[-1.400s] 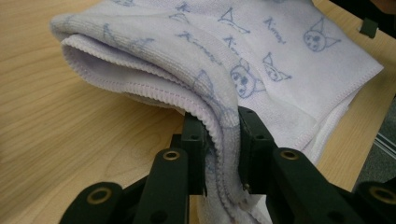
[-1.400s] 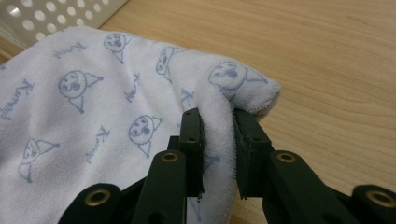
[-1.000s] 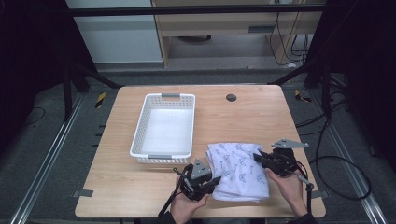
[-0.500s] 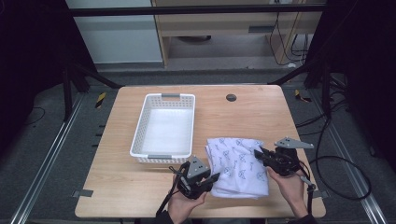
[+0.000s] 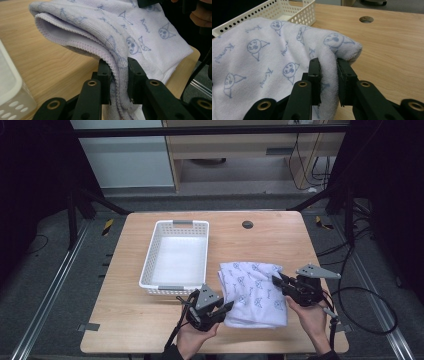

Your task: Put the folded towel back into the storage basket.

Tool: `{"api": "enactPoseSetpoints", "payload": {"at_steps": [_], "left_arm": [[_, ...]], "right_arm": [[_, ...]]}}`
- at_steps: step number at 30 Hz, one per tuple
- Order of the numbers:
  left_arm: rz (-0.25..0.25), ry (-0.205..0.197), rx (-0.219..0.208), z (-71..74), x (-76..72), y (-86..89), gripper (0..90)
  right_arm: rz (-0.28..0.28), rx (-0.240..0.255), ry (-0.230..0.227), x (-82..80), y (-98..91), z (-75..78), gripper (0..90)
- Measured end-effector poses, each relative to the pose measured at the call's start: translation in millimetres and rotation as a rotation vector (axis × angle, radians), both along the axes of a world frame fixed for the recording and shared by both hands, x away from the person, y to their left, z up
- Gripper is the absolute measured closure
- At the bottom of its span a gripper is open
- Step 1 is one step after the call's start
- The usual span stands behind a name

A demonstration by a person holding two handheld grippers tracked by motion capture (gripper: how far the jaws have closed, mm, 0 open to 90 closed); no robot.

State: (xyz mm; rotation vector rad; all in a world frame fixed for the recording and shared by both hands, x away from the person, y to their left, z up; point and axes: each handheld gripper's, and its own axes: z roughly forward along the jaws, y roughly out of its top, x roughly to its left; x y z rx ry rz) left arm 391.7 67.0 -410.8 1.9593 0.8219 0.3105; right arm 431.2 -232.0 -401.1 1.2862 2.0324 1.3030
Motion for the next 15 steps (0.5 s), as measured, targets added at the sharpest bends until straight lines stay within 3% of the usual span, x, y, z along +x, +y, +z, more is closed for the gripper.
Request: {"api": "enactPoseSetpoints", "payload": {"at_steps": [15], "left_arm": [[0.004,-0.034,-0.016,16.9,2.8,9.0,74.5]], "right_arm": [[0.008,0.003,-0.054,1.4,13.2,19.5,75.7]]}}
